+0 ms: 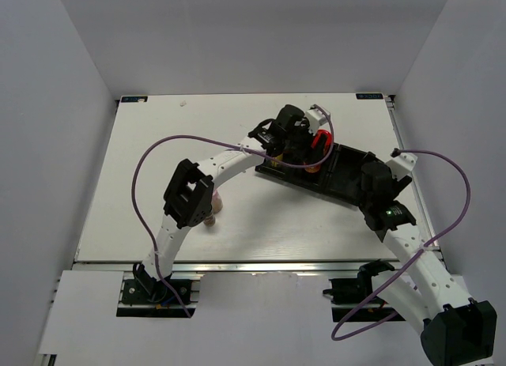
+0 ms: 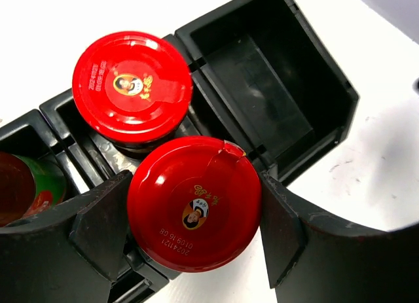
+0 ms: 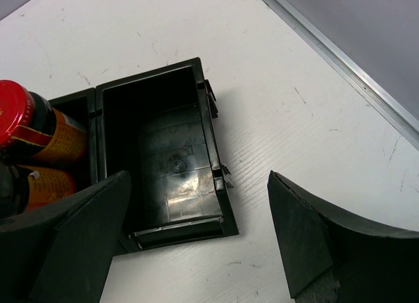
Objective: Organize the condiment bottles
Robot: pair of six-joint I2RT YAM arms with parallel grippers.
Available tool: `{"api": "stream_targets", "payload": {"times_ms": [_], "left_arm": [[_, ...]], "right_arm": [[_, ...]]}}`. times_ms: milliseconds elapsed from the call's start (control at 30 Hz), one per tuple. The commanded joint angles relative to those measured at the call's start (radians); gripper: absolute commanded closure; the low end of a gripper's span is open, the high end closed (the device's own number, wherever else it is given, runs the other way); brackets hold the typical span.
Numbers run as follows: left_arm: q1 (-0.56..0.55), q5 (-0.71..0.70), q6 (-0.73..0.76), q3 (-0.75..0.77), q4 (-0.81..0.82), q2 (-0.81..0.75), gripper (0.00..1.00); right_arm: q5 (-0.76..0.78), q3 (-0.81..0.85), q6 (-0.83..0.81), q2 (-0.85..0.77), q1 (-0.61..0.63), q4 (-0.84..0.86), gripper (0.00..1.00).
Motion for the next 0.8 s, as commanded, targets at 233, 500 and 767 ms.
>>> {"api": "stream_targets", "payload": {"times_ms": [233, 500, 767], "left_arm": [[0.001, 0.02, 0.005, -0.004, 0.114, -0.048, 0.14], [0.001, 0.02, -0.001, -0.001, 0.095, -0.068, 0.02], [0.001, -0.041, 0.012, -0.134, 0.115, -0.264, 0.02]], "right_arm": [[-0.023, 0.001, -0.043, 0.005, -0.006, 0.052, 0.11], [-0.071, 0.008, -0.07, 0.0, -0.008, 0.05, 0.11], [-0.255, 0.035, -0.142, -0.015, -0.008, 0.118, 0.11]]}}
